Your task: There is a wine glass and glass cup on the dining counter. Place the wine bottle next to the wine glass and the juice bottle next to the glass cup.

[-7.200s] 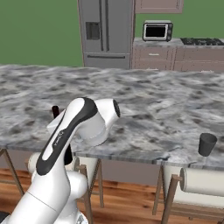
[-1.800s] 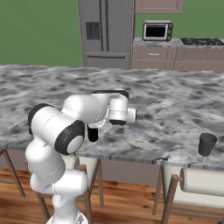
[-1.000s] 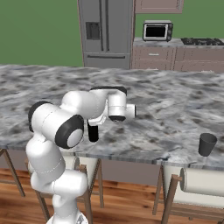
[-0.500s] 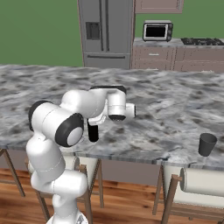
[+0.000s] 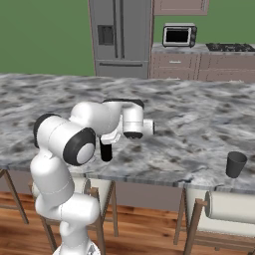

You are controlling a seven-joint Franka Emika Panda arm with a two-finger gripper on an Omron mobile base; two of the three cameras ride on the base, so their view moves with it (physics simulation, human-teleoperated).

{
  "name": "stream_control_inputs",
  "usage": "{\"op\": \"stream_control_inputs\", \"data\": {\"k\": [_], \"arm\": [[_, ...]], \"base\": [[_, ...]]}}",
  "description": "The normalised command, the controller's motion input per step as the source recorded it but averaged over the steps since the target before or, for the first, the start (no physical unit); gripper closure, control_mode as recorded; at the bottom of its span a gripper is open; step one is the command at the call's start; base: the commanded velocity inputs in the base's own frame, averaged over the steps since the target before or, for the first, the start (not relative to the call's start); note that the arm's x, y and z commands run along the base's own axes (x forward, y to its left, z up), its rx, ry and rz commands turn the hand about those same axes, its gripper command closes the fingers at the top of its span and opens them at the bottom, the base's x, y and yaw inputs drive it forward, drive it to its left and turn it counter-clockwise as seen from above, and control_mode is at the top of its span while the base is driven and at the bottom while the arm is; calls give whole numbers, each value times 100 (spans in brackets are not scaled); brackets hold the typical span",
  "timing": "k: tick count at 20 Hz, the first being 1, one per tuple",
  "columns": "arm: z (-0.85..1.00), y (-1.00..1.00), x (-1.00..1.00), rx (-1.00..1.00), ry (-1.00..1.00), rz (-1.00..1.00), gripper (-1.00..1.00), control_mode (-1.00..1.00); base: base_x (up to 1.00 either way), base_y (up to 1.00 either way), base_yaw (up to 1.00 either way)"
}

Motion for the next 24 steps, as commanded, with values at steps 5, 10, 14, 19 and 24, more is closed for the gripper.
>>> {"op": "stream_control_inputs", "data": {"k": [5, 10, 14, 19, 24], "arm": [[1, -1, 4, 0, 0, -2, -100, -100], [7, -7, 4, 0, 0, -5, -100, -100], [1, -13, 0, 0, 3, -6, -100, -100], [2, -12, -4, 0, 7, -7, -100, -100], [10, -19, -15, 0, 4, -6, -100, -100]], "base": [[0, 0, 0], [0, 0, 0], [0, 0, 0], [0, 0, 0], [0, 0, 0]]}}
